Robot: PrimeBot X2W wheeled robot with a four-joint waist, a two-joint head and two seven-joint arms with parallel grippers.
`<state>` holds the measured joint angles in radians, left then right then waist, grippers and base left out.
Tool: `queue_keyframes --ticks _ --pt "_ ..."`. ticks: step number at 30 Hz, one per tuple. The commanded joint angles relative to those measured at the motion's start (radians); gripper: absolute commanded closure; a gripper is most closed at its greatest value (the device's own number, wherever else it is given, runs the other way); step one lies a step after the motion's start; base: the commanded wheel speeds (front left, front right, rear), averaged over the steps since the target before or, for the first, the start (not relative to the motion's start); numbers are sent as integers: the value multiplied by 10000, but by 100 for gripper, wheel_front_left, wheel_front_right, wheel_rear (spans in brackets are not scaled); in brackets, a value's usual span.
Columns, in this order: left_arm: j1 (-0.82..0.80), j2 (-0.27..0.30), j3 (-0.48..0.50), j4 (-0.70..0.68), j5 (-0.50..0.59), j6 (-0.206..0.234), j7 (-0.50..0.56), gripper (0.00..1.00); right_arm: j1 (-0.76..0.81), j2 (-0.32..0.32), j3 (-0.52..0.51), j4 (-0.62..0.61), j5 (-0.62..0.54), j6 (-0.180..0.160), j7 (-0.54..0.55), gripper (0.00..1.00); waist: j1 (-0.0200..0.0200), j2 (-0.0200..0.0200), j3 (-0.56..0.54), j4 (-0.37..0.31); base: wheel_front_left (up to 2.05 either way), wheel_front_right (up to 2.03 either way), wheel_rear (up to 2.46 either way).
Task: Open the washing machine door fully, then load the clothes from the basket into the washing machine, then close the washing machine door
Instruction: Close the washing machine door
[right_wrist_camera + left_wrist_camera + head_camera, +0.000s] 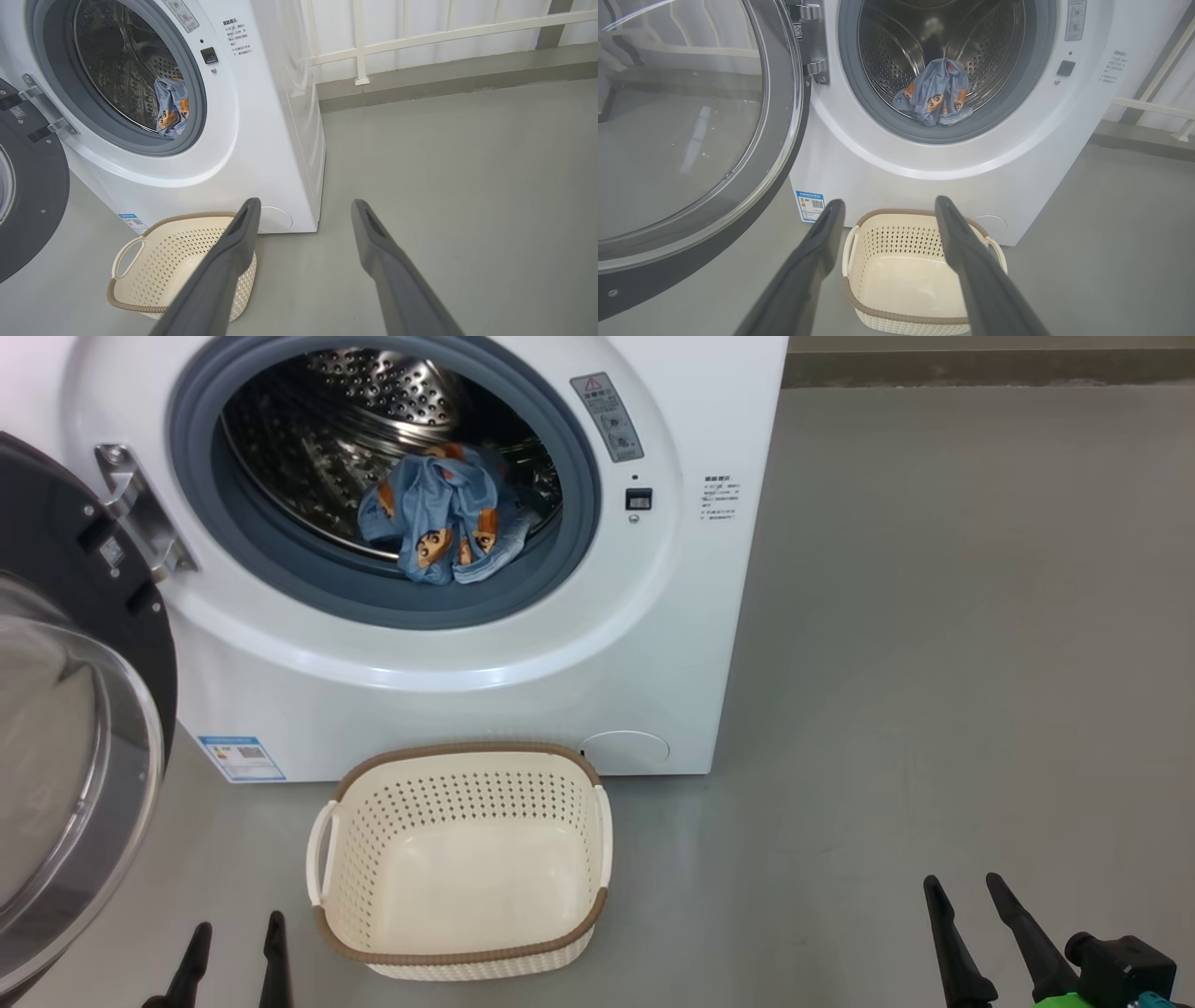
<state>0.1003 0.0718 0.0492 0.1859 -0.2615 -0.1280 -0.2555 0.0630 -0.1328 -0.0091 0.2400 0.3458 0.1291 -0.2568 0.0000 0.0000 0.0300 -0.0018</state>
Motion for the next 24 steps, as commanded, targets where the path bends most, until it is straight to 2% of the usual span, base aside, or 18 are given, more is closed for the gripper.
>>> queue_keyframes --ticks 1,9,24 --pt "-242 105 350 -273 -68 -27 -63 0 -109 -189 208 -263 14 16 -49 0 0 0 -13 78 0 0 0" --pt "-198 -5 637 -266 -124 -27 -63 0 -119 -132 407 -268 -11 16 -49 0 0 0 -88 722 0 0 0" --pt "4 -152 876 -208 -179 -27 -63 0 -386 -183 1210 -8 84 16 -49 0 0 0 -287 2731 0 0 0"
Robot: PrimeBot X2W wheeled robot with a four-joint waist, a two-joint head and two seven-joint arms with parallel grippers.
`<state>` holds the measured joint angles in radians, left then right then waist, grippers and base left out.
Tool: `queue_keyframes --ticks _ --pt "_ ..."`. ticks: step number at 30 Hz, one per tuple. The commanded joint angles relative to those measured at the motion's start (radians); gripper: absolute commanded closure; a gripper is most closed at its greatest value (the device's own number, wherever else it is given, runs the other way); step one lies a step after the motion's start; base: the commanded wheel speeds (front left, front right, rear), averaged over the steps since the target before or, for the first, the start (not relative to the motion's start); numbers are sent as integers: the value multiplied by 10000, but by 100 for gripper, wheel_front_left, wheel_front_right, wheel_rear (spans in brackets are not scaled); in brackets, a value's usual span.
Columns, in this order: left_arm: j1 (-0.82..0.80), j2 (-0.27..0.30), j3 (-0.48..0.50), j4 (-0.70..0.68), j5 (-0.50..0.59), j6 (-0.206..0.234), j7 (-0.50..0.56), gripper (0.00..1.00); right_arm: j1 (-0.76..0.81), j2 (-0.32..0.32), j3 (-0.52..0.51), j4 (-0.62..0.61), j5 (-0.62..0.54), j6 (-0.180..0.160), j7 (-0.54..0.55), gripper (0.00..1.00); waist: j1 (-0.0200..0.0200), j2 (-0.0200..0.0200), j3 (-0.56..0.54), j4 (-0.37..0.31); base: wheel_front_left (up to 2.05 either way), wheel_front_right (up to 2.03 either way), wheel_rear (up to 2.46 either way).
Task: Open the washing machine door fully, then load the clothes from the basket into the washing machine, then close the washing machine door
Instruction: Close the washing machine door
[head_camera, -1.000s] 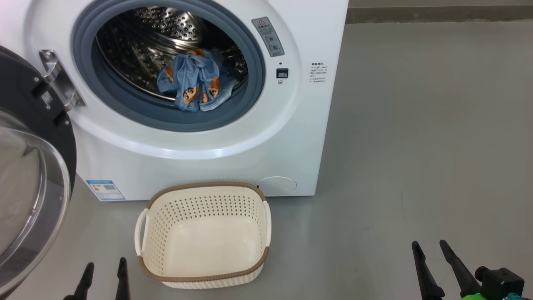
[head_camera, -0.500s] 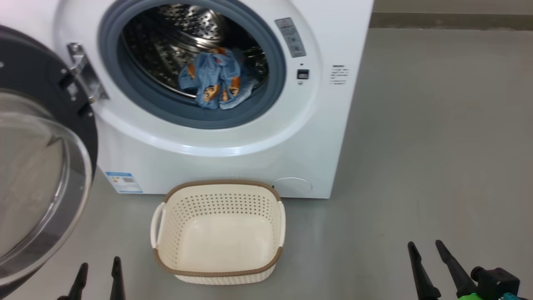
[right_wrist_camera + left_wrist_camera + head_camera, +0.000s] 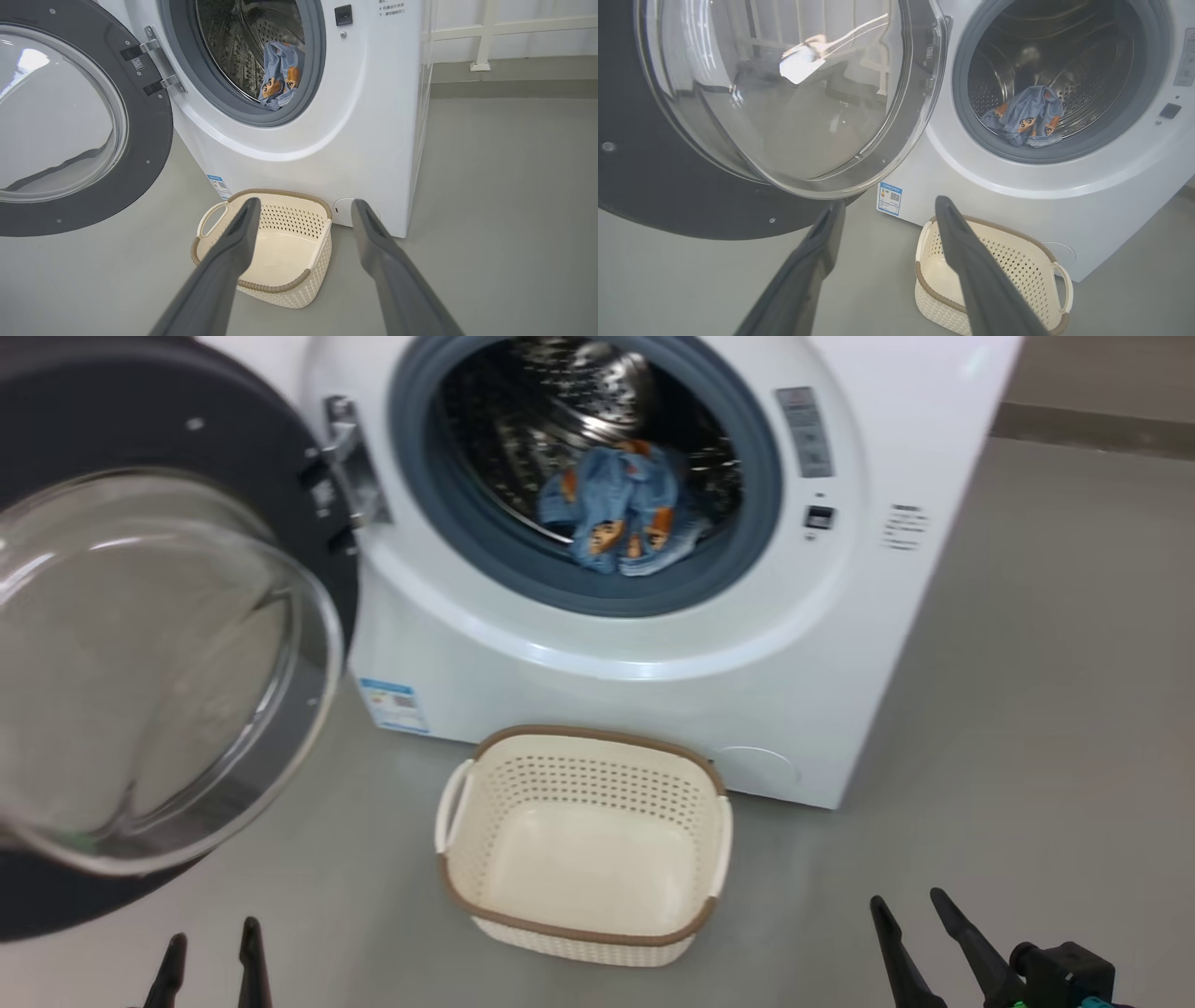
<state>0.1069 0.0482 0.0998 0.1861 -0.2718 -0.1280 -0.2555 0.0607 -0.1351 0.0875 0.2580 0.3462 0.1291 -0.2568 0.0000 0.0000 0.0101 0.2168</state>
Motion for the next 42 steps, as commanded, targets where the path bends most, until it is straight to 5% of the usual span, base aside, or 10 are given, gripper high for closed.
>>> queue_keyframes --ticks 1,18,31,32,33,35,42 --pt "-52 75 419 -212 -115 -27 -63 0 -378 -163 290 -170 96 16 -49 0 0 0 -93 698 0 0 0" --pt "122 25 501 -282 -150 -4 -63 0 -431 -236 591 -136 196 16 -49 0 0 0 -40 2820 0 0 0" --pt "240 21 567 -770 -729 383 -63 0 -860 -332 983 60 292 16 -49 0 0 0 176 2966 0 0 0" --pt "189 21 619 -819 -767 380 -63 14 -857 -328 970 66 308 16 -49 0 0 0 183 2963 0 0 0" --pt "116 21 683 -876 -796 366 -63 56 -846 -319 949 67 317 16 -49 0 0 0 187 2959 0 0 0" --pt "-114 32 906 -1053 -811 304 -63 100 -796 -291 875 52 316 16 -49 0 0 0 207 2951 0 0 0" --pt "-1327 818 1705 -1782 -898 79 -63 100 -532 -132 430 -90 225 16 -49 0 0 0 317 2892 0 0 0"
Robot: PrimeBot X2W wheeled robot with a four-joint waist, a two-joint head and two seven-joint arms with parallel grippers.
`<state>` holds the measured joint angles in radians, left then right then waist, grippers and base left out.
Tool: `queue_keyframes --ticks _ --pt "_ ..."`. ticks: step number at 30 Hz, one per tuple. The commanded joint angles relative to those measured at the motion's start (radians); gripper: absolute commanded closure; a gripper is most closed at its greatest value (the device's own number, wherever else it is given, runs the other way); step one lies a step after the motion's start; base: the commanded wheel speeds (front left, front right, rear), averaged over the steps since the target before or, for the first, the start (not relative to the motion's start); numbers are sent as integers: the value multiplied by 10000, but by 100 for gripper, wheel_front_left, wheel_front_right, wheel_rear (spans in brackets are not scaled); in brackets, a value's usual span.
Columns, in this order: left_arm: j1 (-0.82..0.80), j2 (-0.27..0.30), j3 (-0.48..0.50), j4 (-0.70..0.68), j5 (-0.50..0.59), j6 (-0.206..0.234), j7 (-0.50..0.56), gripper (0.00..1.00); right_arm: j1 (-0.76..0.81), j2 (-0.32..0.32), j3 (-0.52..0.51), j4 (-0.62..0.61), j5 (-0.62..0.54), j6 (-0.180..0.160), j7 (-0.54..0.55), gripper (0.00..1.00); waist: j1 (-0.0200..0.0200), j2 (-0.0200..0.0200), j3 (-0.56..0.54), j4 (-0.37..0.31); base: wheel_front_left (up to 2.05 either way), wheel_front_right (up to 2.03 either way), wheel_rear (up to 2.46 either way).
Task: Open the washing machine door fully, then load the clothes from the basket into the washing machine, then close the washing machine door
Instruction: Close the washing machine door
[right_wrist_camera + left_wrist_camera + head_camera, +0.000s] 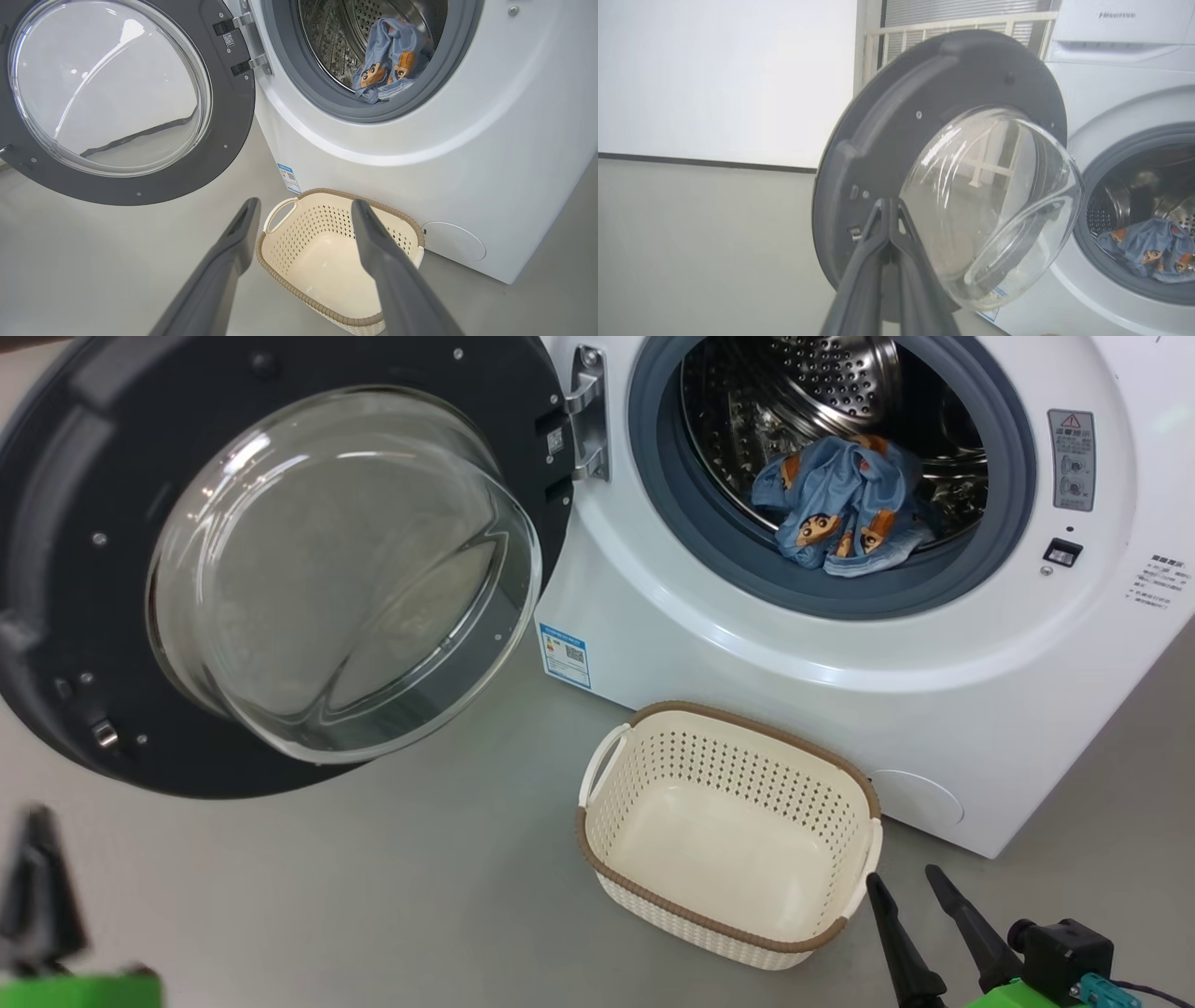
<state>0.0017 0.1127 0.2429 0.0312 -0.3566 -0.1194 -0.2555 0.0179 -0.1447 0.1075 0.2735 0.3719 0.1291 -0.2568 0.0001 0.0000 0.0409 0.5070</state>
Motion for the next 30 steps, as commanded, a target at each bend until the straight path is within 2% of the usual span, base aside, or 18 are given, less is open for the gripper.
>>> queue_keyframes --ticks 1,9,17,21,24,30 --pt "-527 363 447 -346 -127 -32 -63 100 -74 -5 178 -270 -59 16 -49 0 -1 0 53 -64 0 0 0" --pt "-2734 2142 1656 -143 -1046 -107 -63 100 -234 52 5 -396 -202 16 -49 0 -1 0 500 -626 0 0 0" --pt "-4705 3860 2128 1594 -2875 -111 -63 100 -469 13 3 -438 -253 16 -49 0 -1 0 901 -1005 0 0 0" --pt "-5442 4602 1879 3035 -3802 -111 -63 100 -600 -24 15 -442 -276 16 -49 0 -1 0 1094 -1142 0 0 0" --pt "-5927 5145 1271 4207 -4797 -112 9 100 -677 -62 29 -431 -288 16 -49 0 -1 0 1192 -1220 0 0 0" --pt "-6888 6128 181 5933 -7048 -112 1563 100 -742 -94 112 -422 -326 16 -49 0 -1 0 1346 -1317 0 0 0"
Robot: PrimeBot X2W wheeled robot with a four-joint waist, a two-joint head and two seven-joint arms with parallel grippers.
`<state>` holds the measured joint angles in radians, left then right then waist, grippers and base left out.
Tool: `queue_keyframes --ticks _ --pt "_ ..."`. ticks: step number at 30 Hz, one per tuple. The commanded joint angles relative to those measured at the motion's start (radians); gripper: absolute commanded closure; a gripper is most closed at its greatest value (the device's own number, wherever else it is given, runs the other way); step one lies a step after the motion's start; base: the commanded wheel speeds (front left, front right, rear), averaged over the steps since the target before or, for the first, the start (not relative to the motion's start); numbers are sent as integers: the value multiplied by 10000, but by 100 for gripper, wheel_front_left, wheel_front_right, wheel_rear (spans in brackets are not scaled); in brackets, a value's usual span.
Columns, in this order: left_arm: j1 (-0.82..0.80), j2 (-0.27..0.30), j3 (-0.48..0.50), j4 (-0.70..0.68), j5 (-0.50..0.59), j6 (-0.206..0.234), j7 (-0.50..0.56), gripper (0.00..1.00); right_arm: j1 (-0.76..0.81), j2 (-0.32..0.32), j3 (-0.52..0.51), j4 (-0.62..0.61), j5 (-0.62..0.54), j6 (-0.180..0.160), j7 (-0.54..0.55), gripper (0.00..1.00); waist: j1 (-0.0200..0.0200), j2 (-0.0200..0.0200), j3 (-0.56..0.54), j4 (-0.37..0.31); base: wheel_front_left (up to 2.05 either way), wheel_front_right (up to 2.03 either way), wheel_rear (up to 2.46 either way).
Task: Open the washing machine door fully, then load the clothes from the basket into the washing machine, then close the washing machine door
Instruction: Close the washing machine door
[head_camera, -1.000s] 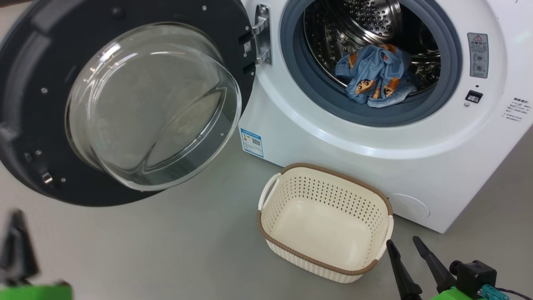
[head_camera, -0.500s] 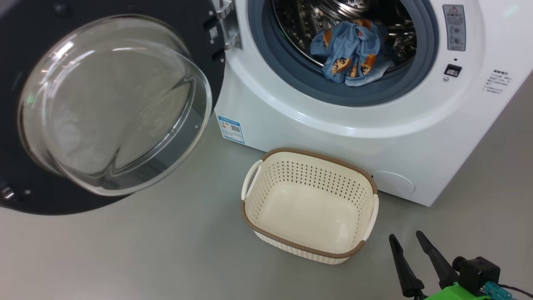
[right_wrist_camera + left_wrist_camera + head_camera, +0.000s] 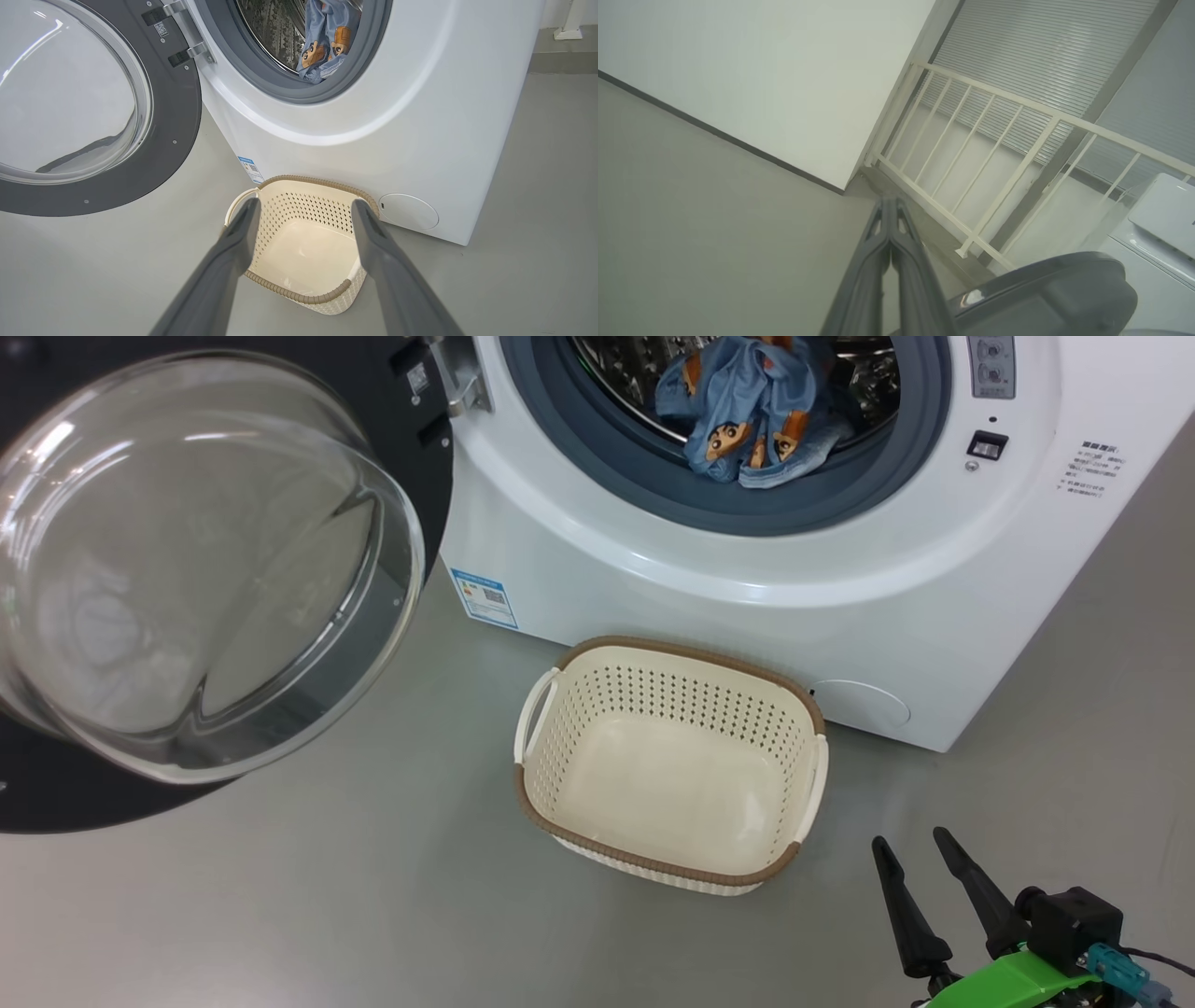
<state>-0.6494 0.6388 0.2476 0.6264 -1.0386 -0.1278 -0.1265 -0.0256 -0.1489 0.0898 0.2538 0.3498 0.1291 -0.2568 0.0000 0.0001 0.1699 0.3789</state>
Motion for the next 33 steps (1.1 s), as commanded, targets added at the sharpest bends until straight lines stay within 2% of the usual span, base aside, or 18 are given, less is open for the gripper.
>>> queue_keyframes --ticks 1,6,7,8,13,17,25,33 --pt "-487 988 -33 195 -523 -28 622 100 -317 -60 297 -226 -109 16 -49 0 0 -1 88 -46 0 0 0" --pt "-1009 1435 -520 1231 -1755 -28 2118 100 -390 -119 341 -247 -123 16 -49 0 0 -1 273 -117 0 0 0" --pt "-1009 1435 -520 1231 -1755 -28 2118 100 -390 -119 341 -247 -123 16 -49 0 0 -1 273 -117 0 0 0" --pt "-1167 1552 -673 1505 -2153 -28 2756 100 -421 -150 362 -250 -125 16 -49 0 0 -1 353 -155 0 0 0" --pt "-1257 1698 -882 1823 -2751 -28 3758 100 -507 -224 422 -262 -131 16 -49 0 0 -1 545 -283 0 0 0" --pt "-1180 1733 -927 1853 -3214 -28 4272 100 -551 -280 397 -310 -141 16 -49 0 0 -1 714 -354 0 0 0" --pt "-818 1785 -1006 1660 -3659 -28 4568 100 -681 -332 387 -350 -177 16 -49 0 0 -1 911 -458 0 0 0" --pt "-527 1731 -1271 1342 -4152 -28 5512 100 -723 -284 311 -326 -208 16 -49 0 0 -1 829 -401 0 0 0"
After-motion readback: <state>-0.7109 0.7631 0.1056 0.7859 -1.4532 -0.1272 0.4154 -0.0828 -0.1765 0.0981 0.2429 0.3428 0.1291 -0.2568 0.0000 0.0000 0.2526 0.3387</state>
